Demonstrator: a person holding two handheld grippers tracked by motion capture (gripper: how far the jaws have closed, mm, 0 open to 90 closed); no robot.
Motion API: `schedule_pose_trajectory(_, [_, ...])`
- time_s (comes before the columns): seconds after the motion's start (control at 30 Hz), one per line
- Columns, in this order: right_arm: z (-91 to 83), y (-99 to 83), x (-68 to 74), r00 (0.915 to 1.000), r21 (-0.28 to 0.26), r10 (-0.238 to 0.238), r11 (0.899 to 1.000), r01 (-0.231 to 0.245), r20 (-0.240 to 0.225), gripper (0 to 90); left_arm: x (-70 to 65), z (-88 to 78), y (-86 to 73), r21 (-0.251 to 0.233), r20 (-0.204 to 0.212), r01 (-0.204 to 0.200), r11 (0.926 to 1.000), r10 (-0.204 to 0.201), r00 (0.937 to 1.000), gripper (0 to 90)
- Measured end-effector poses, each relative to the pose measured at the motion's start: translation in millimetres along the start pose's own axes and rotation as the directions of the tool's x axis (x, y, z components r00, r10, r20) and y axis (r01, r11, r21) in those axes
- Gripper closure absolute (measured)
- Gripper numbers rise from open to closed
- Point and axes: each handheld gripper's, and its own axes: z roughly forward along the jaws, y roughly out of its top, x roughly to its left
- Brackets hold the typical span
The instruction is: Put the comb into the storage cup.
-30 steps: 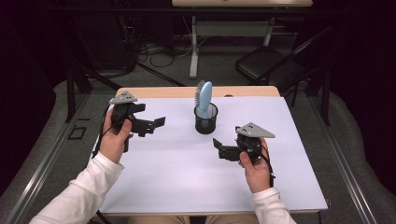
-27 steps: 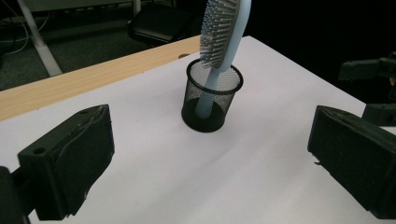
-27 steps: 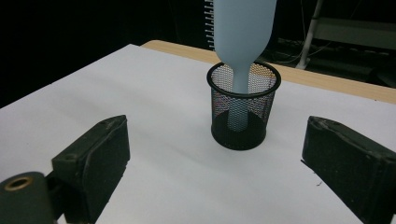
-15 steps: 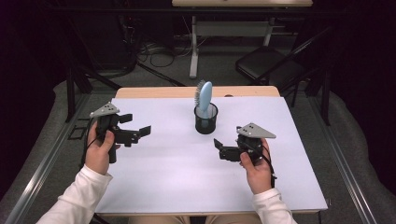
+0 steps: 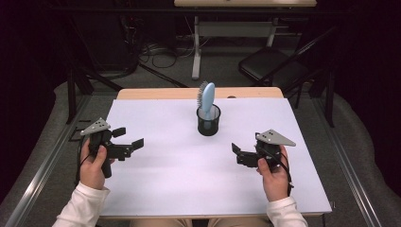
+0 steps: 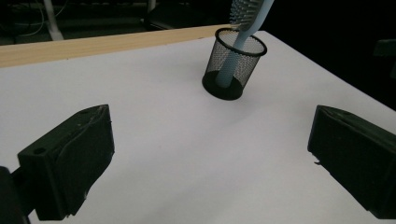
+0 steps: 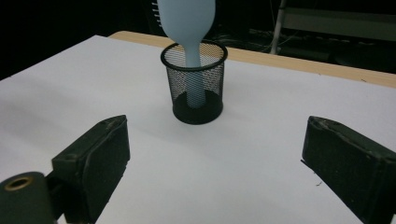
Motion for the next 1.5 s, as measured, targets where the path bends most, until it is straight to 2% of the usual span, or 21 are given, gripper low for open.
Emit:
schedule_pose_trajectory(0.07, [-0.7, -2.3, -1.9, 1.0, 0.004, 0.002, 1.0, -0.002, 0.004, 7.0, 0.2, 0.7, -2.5, -0.003, -0.001, 0.001, 1.0, -0.001, 1.0, 0.7])
schedule_pose_trajectory(0.17, [-3.0, -11.8, -9.0, 0.9996, 0.016, 0.002, 1.0, -0.002, 0.027, 7.0, 1.0, 3.3, -10.9, 0.008, -0.008, -0.023, 0.9997, 0.023, 0.9997, 0.7])
schedule_pose_trajectory(0.37, [-9.6, -21.5, -17.3, 0.9985, 0.016, 0.019, 1.0, -0.02, 0.051, 7.0, 2.5, 4.5, -21.1, 0.007, -0.011, -0.029, 0.9996, 0.029, 0.9995, 0.6])
schedule_pose_trajectory(0.77, [-15.4, -36.5, -30.8, 0.9961, 0.015, 0.035, 0.999, -0.037, 0.081, 7.0, 8.2, 5.6, -45.9, -0.027, -0.022, 0.013, 0.9995, -0.013, 0.9997, 0.6])
schedule_pose_trajectory(0.83, [-15.4, -39.1, -32.0, 0.9958, 0.014, 0.035, 0.999, -0.037, 0.084, 7.0, 10.3, 7.2, -53.0, -0.04, -0.015, 0.033, 0.9987, -0.033, 0.9993, 0.6])
schedule_pose_trajectory(1.17, [-14.1, -45.4, -34.6, 0.9947, 0.011, 0.042, 0.999, -0.043, 0.094, 7.0, 15.3, 7.9, -63.1, -0.068, -0.032, 0.039, 0.997, -0.041, 0.9987, 0.6])
schedule_pose_trajectory(1.5, [-11.2, -55.7, -40.2, 0.9923, 0.009, 0.044, 0.999, -0.046, 0.116, 7.0, 20.3, 9.8, -73.8, -0.054, -0.054, 0.031, 0.998, -0.034, 0.998, 0.6])
